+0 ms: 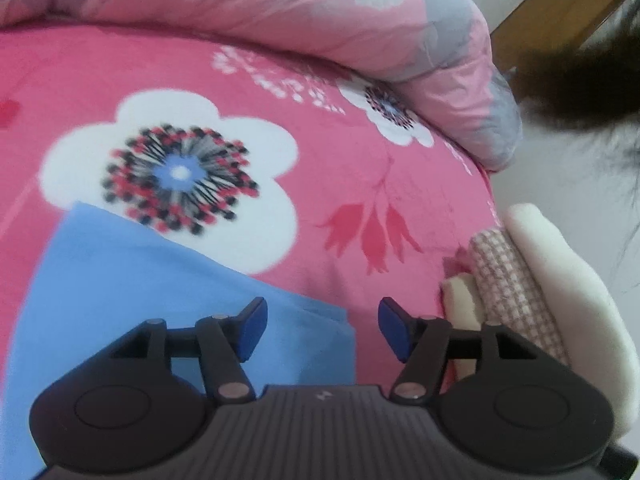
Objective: Fold clothes
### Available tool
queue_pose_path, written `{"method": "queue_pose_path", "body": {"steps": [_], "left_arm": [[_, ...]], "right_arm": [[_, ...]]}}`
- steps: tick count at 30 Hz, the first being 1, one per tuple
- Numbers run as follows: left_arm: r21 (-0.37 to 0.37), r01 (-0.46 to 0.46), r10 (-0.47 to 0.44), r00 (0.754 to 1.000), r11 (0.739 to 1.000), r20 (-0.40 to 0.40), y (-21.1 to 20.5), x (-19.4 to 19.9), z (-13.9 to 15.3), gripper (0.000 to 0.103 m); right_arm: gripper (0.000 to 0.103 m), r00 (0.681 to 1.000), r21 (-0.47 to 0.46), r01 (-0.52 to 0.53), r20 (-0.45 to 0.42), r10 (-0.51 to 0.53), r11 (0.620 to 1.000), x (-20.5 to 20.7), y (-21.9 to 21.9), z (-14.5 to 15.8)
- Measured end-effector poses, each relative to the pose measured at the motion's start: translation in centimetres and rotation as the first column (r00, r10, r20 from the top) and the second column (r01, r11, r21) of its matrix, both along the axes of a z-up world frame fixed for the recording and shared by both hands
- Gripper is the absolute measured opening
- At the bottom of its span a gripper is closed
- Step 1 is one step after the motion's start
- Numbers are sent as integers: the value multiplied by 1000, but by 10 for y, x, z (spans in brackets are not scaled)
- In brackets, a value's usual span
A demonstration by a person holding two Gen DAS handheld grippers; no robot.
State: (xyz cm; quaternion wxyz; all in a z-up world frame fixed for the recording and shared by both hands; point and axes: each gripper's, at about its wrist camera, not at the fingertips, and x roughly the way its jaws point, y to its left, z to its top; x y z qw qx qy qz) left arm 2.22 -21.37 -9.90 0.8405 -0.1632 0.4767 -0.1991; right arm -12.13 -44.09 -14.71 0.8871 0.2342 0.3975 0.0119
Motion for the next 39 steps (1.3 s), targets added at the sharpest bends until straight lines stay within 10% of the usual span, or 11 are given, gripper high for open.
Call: {"method": "queue_pose_path", "body": {"steps": [7, 11, 19, 31, 36, 39], "left_arm": [[117, 9, -10, 1000, 993, 9, 38, -16, 13, 63], [185, 32, -36, 999, 982, 16, 62, -27, 14, 62], [290, 206, -220, 975, 935, 17, 97, -51, 10, 60], [452, 486, -553, 833, 748, 20, 131, -133, -3, 43], [488, 525, -593, 805, 697, -18, 154, -154, -14, 43], [482, 513, -582, 813, 710, -8, 167, -160, -10, 43]], "right_arm": [[5, 987, -21, -151, 43, 152, 988, 24, 25, 6], [4, 998, -141, -62, -30, 58, 988, 30, 22, -1], [5, 991, -185, -137, -38, 132, 973, -25, 43, 44], [5, 945, -191, -315, -153, 289, 930, -75, 125, 47], [5, 916, -276, -294, -353, 188, 915, -107, 126, 32], [5, 938, -308, -254, -311, 155, 917, -106, 131, 56]]}}
